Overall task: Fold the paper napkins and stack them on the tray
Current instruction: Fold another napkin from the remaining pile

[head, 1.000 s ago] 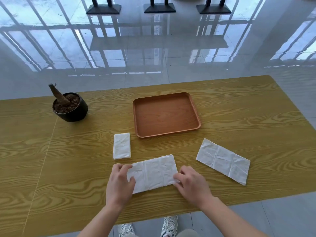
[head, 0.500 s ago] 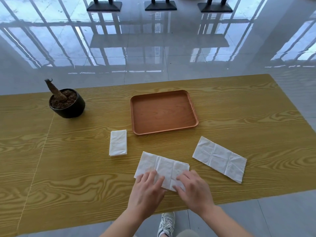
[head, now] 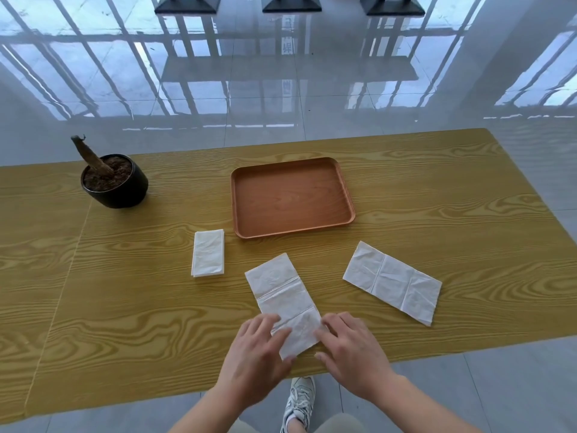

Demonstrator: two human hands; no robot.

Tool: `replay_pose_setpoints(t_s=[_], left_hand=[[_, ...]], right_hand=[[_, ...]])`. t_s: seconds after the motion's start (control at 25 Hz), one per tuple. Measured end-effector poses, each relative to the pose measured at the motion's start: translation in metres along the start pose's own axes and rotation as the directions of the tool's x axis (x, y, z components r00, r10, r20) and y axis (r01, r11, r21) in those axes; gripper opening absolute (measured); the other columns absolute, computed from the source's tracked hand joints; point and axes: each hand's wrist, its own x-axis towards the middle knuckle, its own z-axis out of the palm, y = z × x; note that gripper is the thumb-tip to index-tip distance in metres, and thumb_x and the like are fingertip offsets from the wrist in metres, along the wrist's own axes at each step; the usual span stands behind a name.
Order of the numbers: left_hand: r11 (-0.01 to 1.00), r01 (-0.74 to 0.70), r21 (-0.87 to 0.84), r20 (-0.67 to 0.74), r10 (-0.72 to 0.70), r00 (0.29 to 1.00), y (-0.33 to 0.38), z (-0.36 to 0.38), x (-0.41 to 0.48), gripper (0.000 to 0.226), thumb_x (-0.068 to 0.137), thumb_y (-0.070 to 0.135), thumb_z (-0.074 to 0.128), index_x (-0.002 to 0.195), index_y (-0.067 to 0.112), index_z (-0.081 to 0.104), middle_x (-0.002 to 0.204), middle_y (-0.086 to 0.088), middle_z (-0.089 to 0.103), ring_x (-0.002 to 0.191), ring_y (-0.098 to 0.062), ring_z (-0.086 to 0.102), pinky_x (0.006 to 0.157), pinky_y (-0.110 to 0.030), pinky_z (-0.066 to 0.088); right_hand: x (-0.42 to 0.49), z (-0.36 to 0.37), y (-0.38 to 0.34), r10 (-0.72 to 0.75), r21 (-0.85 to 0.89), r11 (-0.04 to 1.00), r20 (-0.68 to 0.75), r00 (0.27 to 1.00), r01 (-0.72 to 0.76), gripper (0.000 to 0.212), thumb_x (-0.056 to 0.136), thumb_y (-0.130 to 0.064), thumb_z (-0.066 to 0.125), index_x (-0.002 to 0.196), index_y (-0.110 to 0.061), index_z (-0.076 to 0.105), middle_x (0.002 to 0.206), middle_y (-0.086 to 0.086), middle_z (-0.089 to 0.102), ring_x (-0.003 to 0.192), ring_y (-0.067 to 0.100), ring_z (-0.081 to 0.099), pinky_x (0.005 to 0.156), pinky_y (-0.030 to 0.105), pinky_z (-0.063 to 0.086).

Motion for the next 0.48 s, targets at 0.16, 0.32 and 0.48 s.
replay_pose_setpoints(t_s=[0.16, 0.32, 0.48], left_hand=[[0.997, -0.031, 0.069, 0.083, 0.026, 0.996, 0.005, 0.010, -0.018, 0.074, 0.068, 0.080, 0.056, 0.120, 0.028, 0.060, 0.133, -0.006, 0.056, 0.125, -0.027, 0.052, 0.104, -0.045, 0.045], [0.992, -0.077, 0.101, 0.127, 0.063, 0.990, -0.001, 0.010, -0.028, 0.064, 0.058, 0.055, 0.080, 0.113, 0.027, 0.065, 0.133, -0.007, 0.061, 0.129, -0.027, 0.055, 0.103, -0.049, 0.048], [0.993, -0.090, 0.070, 0.094, 0.084, 0.992, -0.004, 0.013, -0.036, 0.047, 0.056, 0.040, 0.088, 0.097, 0.027, 0.070, 0.125, -0.004, 0.066, 0.123, -0.024, 0.059, 0.097, -0.044, 0.052]], right_hand=[[0.004, -0.004, -0.002, 0.016, 0.047, 0.999, -0.010, 1.000, -0.015, 0.049, 0.087, -0.047, 0.057, 0.131, -0.028, 0.051, 0.111, -0.005, 0.054, 0.099, 0.018, 0.052, 0.085, 0.034, 0.049], [-0.004, 0.001, -0.006, -0.045, -0.023, 0.999, -0.008, 0.999, 0.044, 0.061, 0.082, -0.066, 0.056, 0.129, -0.027, 0.054, 0.112, -0.002, 0.053, 0.101, 0.021, 0.053, 0.091, 0.038, 0.049], [-0.015, 0.007, -0.007, -0.100, -0.049, 0.994, -0.052, 0.994, 0.098, 0.074, 0.069, -0.076, 0.059, 0.123, -0.024, 0.062, 0.110, -0.002, 0.058, 0.101, 0.022, 0.057, 0.095, 0.039, 0.049]])
